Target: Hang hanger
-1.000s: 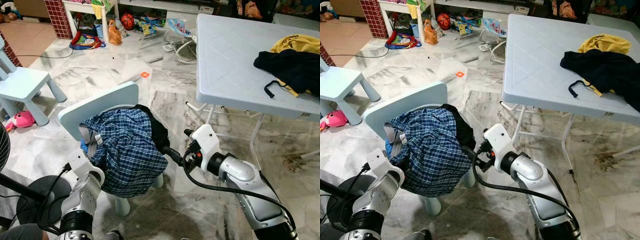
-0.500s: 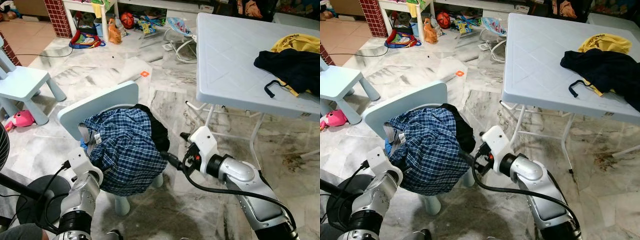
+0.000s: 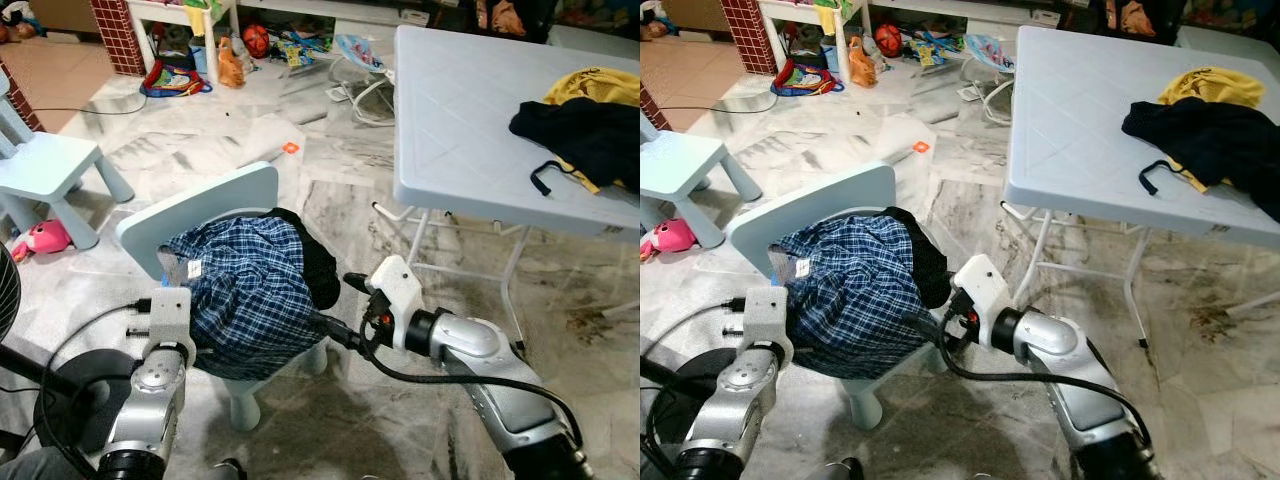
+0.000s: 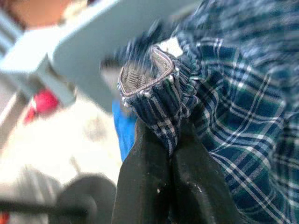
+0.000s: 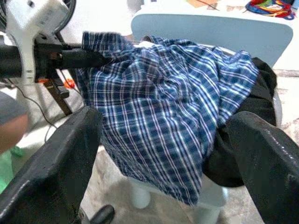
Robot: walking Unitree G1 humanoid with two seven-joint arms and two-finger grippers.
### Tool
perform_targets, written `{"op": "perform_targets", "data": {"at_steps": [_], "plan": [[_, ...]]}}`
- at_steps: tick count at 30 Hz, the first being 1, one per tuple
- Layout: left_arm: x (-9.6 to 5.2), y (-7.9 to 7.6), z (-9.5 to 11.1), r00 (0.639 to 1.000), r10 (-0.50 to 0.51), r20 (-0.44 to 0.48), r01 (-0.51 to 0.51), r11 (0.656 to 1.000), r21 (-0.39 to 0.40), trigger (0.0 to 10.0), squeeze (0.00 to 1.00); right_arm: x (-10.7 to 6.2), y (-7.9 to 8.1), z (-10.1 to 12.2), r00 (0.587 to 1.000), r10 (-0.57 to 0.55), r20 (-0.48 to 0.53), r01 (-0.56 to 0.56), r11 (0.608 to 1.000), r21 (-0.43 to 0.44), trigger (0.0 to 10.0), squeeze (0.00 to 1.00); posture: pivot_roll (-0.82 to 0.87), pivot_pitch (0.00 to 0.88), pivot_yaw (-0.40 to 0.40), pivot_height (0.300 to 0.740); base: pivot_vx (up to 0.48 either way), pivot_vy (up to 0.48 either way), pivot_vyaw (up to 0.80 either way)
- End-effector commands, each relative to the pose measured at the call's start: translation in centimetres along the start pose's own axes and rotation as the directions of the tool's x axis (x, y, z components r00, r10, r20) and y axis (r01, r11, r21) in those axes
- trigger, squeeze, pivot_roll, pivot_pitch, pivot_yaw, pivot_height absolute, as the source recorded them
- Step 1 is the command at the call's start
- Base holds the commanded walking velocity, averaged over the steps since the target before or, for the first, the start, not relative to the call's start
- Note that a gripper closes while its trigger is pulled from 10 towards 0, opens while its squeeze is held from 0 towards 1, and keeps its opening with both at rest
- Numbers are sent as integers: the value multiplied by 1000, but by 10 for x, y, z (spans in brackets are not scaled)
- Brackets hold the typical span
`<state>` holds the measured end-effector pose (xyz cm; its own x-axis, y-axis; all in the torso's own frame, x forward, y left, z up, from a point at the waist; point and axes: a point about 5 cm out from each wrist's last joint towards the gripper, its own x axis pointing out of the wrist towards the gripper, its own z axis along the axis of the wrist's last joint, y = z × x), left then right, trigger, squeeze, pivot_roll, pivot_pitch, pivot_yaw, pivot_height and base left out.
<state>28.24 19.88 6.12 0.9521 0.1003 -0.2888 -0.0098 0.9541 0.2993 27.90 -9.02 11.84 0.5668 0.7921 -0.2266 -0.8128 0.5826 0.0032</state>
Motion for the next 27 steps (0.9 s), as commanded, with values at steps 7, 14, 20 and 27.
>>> {"op": "perform_targets", "data": {"at_steps": [7,14,20,27], "plan": [[-17,-11,42,952,-203,230,152,963,222,0,0,7,-8,-3,992,-112,59,106,990,91,10000,0,27,52,-22,740,0,0,0],[-26,-21,53,914,-266,307,180,942,282,2745,0,13,-19,-4,946,-304,111,270,930,250,10000,0,44,0,6,740,0,0,0],[-28,-33,43,912,-294,285,247,951,188,10000,0,20,-23,-11,914,-389,115,319,865,387,10000,0,45,0,34,740,0,0,0],[-21,-36,42,919,-276,283,266,961,73,10000,0,24,-20,-9,911,-389,138,309,865,396,10000,0,41,0,30,740,0,0,0]]}}
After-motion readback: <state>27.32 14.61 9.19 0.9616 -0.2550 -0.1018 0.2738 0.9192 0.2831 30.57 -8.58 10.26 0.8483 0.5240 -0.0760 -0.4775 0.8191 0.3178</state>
